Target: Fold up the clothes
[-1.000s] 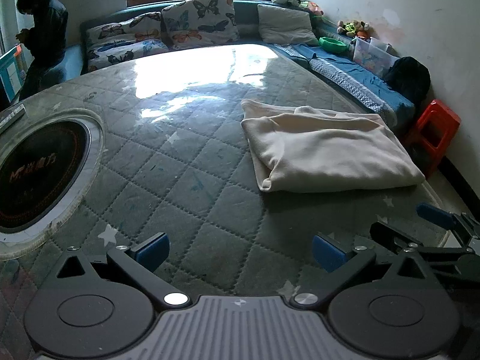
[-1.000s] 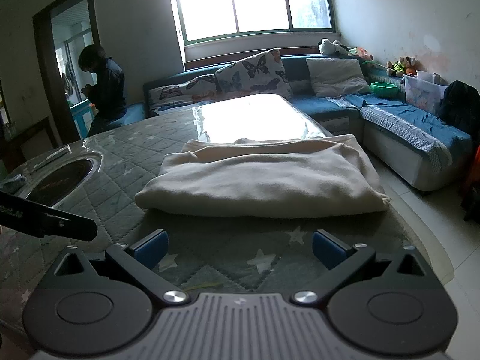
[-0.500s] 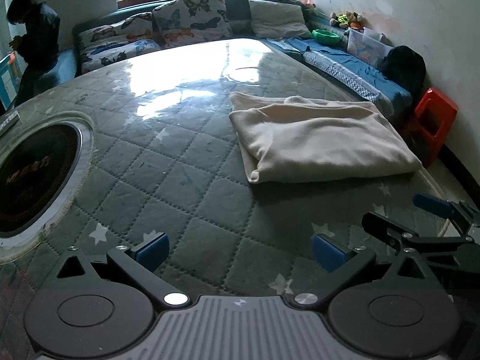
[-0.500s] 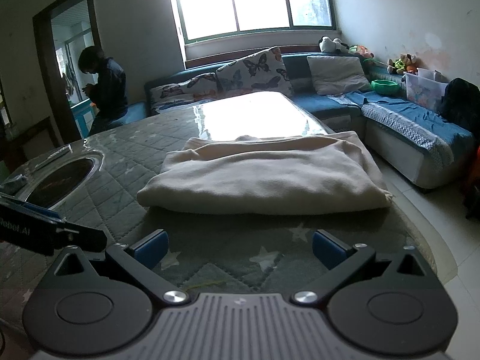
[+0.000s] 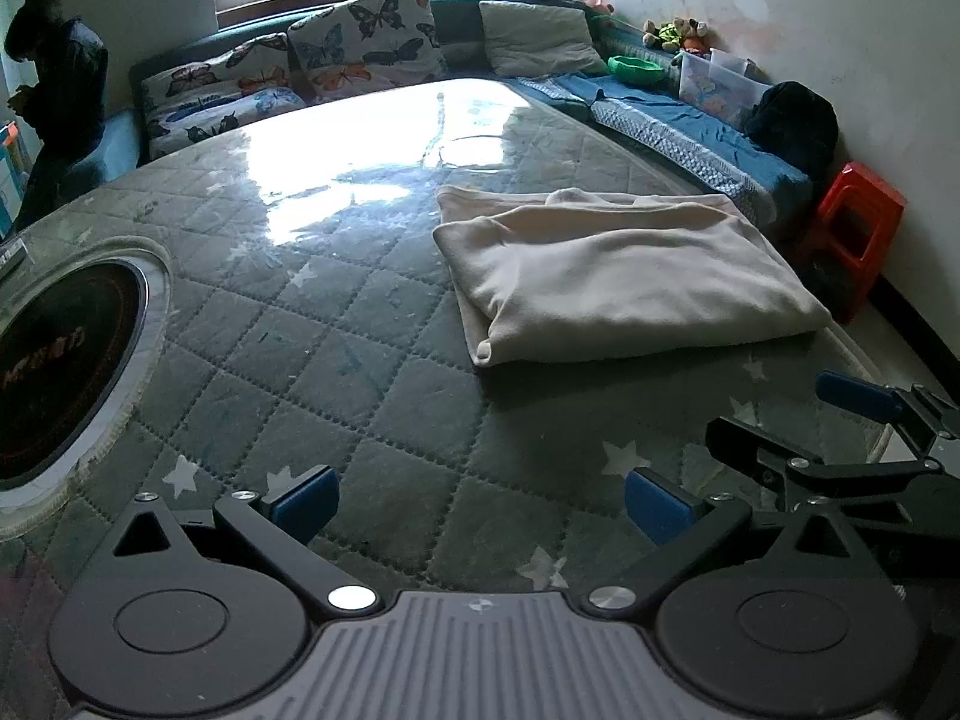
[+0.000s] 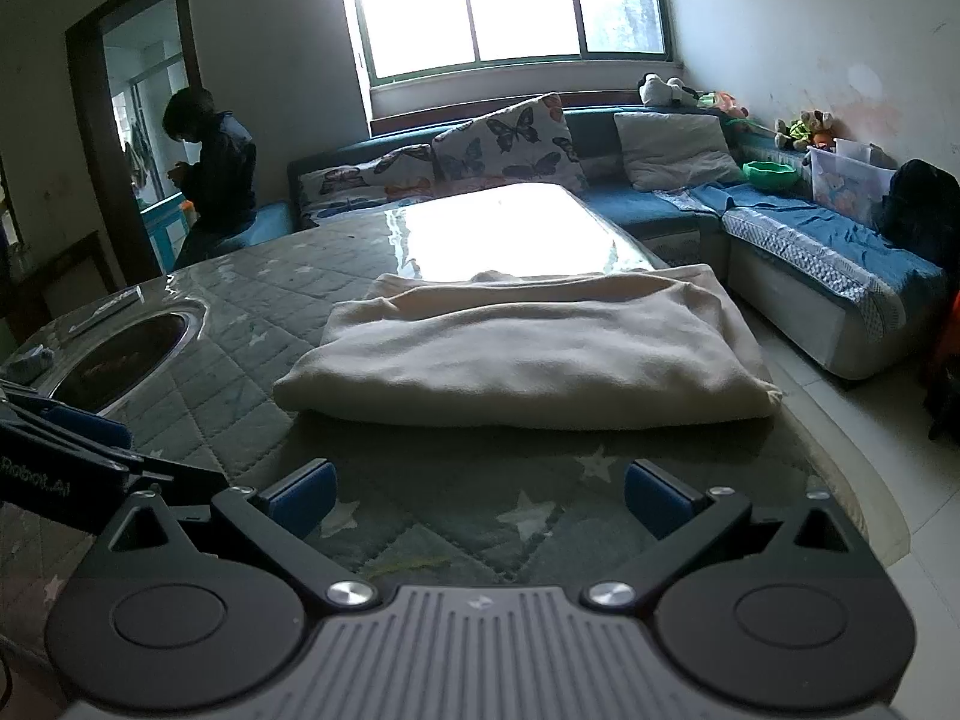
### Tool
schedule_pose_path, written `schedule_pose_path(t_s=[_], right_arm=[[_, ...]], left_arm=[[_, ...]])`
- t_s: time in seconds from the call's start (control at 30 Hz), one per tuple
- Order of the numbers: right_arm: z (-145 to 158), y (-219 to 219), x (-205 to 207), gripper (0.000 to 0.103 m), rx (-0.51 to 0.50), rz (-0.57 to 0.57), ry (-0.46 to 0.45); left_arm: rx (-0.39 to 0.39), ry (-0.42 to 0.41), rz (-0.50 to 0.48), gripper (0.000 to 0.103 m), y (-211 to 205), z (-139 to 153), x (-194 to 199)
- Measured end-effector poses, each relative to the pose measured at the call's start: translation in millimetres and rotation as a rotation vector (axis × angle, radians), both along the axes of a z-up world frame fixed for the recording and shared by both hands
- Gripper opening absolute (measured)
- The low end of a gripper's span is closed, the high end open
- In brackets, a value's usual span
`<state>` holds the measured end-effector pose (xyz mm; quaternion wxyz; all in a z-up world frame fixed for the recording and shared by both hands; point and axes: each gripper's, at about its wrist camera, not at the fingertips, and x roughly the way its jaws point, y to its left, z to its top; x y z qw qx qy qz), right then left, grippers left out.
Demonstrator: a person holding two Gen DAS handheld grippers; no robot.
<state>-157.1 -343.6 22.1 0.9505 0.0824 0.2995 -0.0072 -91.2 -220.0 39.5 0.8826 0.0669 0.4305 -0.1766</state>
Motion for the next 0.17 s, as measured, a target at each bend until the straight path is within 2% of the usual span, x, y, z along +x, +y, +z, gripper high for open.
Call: schedule_pose_path(t_s=[0.17], right_arm=[[0.5, 0.8, -0.4, 0.103, -0.004, 0.002, -0.002]], left_arm=[[0.005, -0.010, -0.001, 0.103, 0.2, 0.4, 0.1]])
